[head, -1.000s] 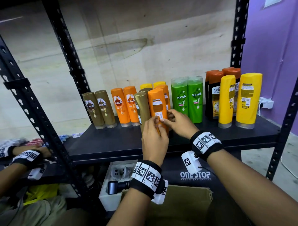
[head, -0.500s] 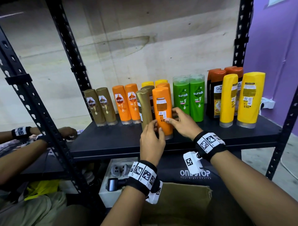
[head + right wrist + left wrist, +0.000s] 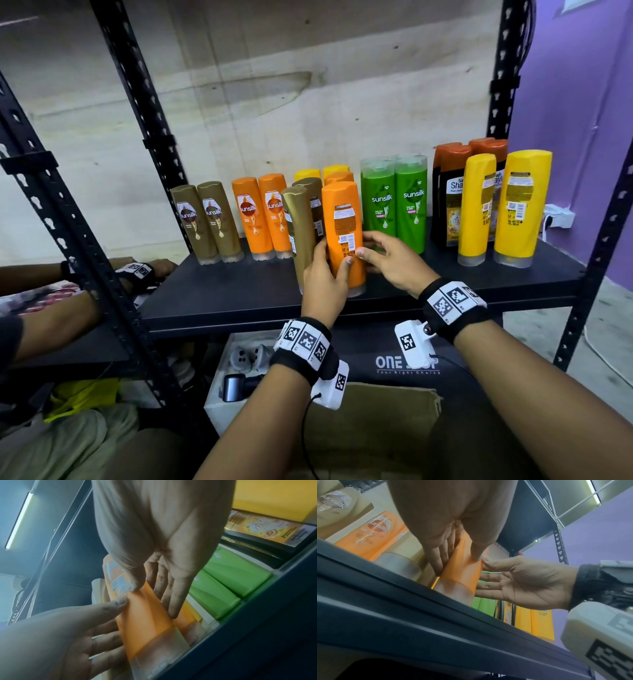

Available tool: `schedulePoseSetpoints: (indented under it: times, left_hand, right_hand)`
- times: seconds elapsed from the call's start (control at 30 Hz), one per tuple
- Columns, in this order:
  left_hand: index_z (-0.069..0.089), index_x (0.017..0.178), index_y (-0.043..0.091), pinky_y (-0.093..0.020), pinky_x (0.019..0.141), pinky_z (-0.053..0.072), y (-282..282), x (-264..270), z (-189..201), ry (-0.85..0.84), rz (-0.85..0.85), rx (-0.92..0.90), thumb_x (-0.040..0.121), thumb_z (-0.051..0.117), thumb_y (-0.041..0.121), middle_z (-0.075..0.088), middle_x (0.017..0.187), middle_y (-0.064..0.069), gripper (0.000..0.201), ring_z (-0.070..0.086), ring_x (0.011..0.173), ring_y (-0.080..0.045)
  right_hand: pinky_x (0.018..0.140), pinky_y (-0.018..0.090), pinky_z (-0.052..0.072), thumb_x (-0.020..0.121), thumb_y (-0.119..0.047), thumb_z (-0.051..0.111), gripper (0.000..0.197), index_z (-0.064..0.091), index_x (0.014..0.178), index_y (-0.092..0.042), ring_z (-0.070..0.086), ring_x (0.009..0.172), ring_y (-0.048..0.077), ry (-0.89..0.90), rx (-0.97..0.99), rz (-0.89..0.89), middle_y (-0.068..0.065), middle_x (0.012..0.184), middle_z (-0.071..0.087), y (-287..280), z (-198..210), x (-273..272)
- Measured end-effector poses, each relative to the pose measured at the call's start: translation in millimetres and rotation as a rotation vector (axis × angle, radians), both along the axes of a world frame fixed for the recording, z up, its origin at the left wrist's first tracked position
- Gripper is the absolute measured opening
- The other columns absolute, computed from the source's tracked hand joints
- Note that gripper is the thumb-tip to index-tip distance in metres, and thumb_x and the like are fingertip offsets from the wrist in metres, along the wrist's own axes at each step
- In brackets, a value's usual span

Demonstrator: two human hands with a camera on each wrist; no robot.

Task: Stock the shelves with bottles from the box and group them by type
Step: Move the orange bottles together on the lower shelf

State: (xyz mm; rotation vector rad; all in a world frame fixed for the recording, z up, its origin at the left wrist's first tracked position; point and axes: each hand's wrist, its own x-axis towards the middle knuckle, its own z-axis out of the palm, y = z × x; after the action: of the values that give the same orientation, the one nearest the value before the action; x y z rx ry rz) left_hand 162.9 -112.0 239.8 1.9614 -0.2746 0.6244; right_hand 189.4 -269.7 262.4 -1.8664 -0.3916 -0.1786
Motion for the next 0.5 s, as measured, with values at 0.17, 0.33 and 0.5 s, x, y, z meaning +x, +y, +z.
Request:
schedulePoseSetpoints:
  times: [0.17, 0.33, 0.5]
  left_hand:
    - [0.052, 0.137, 0.017, -0.037, 0.096, 0.056, 1, -1, 0, -0.011, 0.012, -0.087, 0.094, 0.072, 0.029, 0.068, 0.123, -0.001, 0.050, 0.065, 0.104, -0.008]
    - [0.052, 0.141, 0.019, -0.012, 0.086, 0.052, 7, -13, -4, -0.054, 0.039, -0.108, 0.091, 0.074, 0.033, 0.067, 0.118, 0.008, 0.056, 0.061, 0.096, 0.010]
    - [0.054, 0.141, 0.020, -0.009, 0.088, 0.049, 24, -30, -4, -0.142, 0.088, -0.094, 0.090, 0.074, 0.036, 0.063, 0.121, 0.010, 0.057, 0.061, 0.106, 0.003]
  right_hand:
    - [0.105, 0.043, 0.051, 0.101, -0.024, 0.060, 0.042, 0.053, 0.141, -0.017, 0.060, 0.123, 0.018, -0.035, -0.049, -0.022, 0.001, 0.134, 0.062, -2, -2, 2]
    - [0.105, 0.039, 0.050, 0.104, -0.016, 0.046, 0.031, 0.063, 0.128, -0.024, 0.063, 0.116, 0.008, -0.028, -0.034, -0.087, -0.007, 0.122, 0.069, -3, 0, 10]
    - [0.096, 0.032, 0.051, 0.099, -0.021, 0.057, 0.023, 0.064, 0.121, -0.018, 0.065, 0.109, 0.017, -0.138, -0.196, -0.304, 0.001, 0.119, 0.069, 9, 0, 26]
